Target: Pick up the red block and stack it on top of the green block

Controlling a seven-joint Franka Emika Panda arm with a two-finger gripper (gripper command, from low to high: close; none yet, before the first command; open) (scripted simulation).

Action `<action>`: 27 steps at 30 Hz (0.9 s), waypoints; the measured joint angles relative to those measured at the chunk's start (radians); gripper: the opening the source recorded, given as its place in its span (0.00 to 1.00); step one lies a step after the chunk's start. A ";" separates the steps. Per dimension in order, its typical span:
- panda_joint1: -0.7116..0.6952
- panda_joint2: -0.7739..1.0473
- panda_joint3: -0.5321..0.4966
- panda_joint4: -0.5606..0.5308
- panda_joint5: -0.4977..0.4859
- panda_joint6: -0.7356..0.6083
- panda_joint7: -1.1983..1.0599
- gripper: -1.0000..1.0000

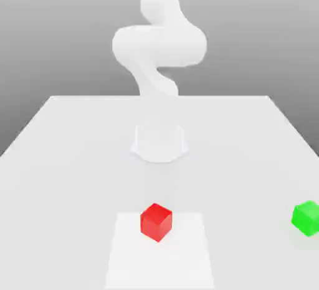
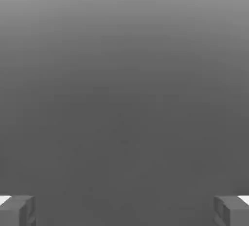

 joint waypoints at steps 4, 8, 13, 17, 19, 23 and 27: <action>0.066 0.137 -0.076 -0.106 0.006 0.093 -0.184 0.50; 0.125 0.273 -0.138 -0.208 0.011 0.184 -0.364 0.50; 0.186 0.454 -0.201 -0.343 0.008 0.305 -0.598 0.50; 0.205 0.628 -0.225 -0.467 -0.028 0.424 -0.793 0.50; 0.210 0.693 -0.226 -0.486 -0.021 0.473 -0.845 0.50; 0.207 0.801 -0.200 -0.477 0.068 0.561 -0.925 0.50; 0.137 0.908 -0.105 -0.463 0.173 0.649 -1.002 0.50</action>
